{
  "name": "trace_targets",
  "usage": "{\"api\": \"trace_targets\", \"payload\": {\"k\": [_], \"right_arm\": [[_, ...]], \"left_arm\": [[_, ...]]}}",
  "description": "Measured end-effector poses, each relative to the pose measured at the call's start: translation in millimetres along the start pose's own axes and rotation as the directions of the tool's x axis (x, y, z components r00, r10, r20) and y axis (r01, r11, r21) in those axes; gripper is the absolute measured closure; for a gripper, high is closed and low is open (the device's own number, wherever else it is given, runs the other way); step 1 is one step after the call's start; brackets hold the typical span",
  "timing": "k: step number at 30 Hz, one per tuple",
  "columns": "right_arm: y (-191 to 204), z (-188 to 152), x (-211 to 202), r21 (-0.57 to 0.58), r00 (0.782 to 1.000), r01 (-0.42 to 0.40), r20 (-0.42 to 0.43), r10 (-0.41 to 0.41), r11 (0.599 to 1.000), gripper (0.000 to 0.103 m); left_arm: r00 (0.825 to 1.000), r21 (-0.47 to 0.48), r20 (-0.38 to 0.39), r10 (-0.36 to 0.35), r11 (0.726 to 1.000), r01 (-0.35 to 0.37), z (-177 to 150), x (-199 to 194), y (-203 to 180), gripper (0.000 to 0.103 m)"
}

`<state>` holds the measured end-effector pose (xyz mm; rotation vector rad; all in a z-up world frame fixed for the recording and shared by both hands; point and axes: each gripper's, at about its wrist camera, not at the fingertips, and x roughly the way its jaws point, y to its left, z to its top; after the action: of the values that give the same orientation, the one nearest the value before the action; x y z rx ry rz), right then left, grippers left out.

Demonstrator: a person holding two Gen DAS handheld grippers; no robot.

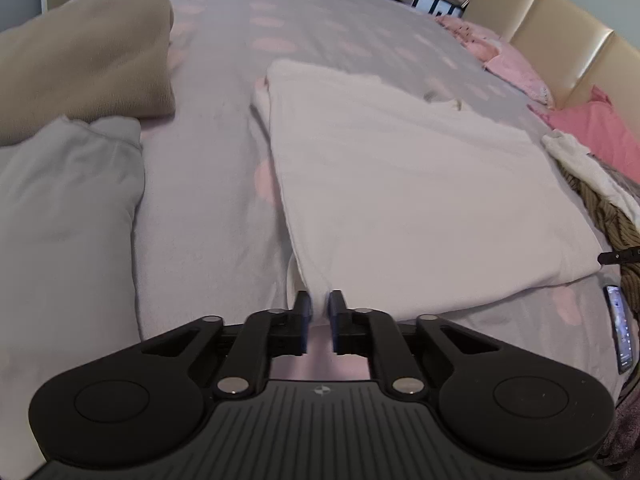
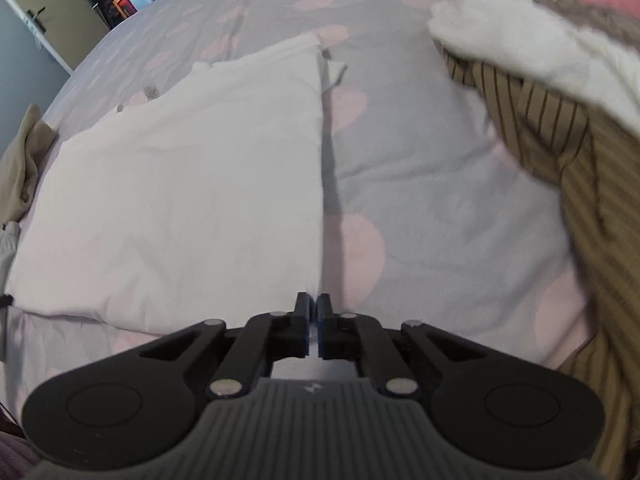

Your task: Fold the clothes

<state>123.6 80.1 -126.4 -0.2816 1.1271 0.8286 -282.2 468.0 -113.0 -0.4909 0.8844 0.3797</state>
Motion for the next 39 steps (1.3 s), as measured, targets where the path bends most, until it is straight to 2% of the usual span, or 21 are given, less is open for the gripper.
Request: {"api": "trace_targets", "payload": {"k": [2, 6, 14, 15, 18, 21, 24, 25, 28, 33, 36, 39], "right_arm": [[4.6, 0.8, 1.0, -0.034, 1.000, 0.019, -0.009, -0.019, 0.999, 0.100], [13.7, 2.3, 2.9, -0.103, 0.998, 0.055, -0.026, -0.058, 0.993, 0.101], [15.3, 2.0, 4.2, -0.168, 0.988, 0.142, -0.030, -0.149, 0.975, 0.100], [15.3, 2.0, 4.3, -0.175, 0.987, 0.153, -0.030, -0.161, 0.973, 0.100], [15.2, 1.7, 4.7, -0.196, 0.980, 0.186, -0.028, -0.195, 0.963, 0.099], [14.6, 1.9, 4.4, -0.211, 0.974, 0.214, -0.025, -0.224, 0.954, 0.099], [9.0, 7.2, -3.5, -0.151, 0.981, 0.191, -0.006, -0.194, 0.970, 0.097], [13.2, 8.4, -6.1, -0.163, 0.980, 0.196, 0.010, -0.197, 0.967, 0.095], [30.7, 11.1, -13.6, -0.198, 0.985, 0.171, 0.053, -0.164, 0.965, 0.095], [70.9, 9.7, -18.0, -0.246, 0.995, 0.057, 0.093, -0.035, 0.968, 0.095], [97.1, 3.3, -10.4, -0.266, 0.997, -0.019, 0.071, 0.040, 0.964, 0.095], [123.4, -3.8, -2.9, -0.301, 0.993, -0.077, 0.060, 0.100, 0.950, 0.095]], "left_arm": [[1.000, -0.001, -0.020, 0.009, 1.000, -0.009, 2.6, -2.4, -0.3, 0.099], [0.995, 0.012, -0.068, 0.074, 0.997, -0.073, 1.5, 6.4, 3.7, 0.101], [0.989, 0.052, -0.091, 0.113, 0.993, -0.109, -1.6, 14.5, 1.5, 0.100], [0.986, 0.058, -0.099, 0.134, 0.990, -0.129, -1.7, 14.4, 1.5, 0.099], [0.956, 0.094, -0.129, 0.263, 0.963, -0.252, -2.7, 13.3, 4.6, 0.099], [0.966, 0.045, -0.086, 0.242, 0.970, -0.239, 0.8, 0.5, 9.6, 0.099], [0.971, 0.046, -0.036, 0.236, 0.971, -0.234, 7.9, -8.7, -1.2, 0.096], [0.973, 0.047, -0.023, 0.232, 0.972, -0.230, 10.9, -10.5, -7.1, 0.093], [0.980, 0.068, 0.014, 0.199, 0.978, -0.199, 19.1, -13.3, -28.9, 0.090], [0.995, 0.094, 0.049, 0.082, 0.992, -0.087, 26.4, -4.7, -77.1, 0.090], [0.998, 0.142, 0.051, 0.025, 0.989, -0.032, 25.2, 8.0, -109.9, 0.090], [1.000, 0.195, 0.031, 0.000, 0.981, -0.006, 21.8, 27.6, -138.9, 0.090]]}}
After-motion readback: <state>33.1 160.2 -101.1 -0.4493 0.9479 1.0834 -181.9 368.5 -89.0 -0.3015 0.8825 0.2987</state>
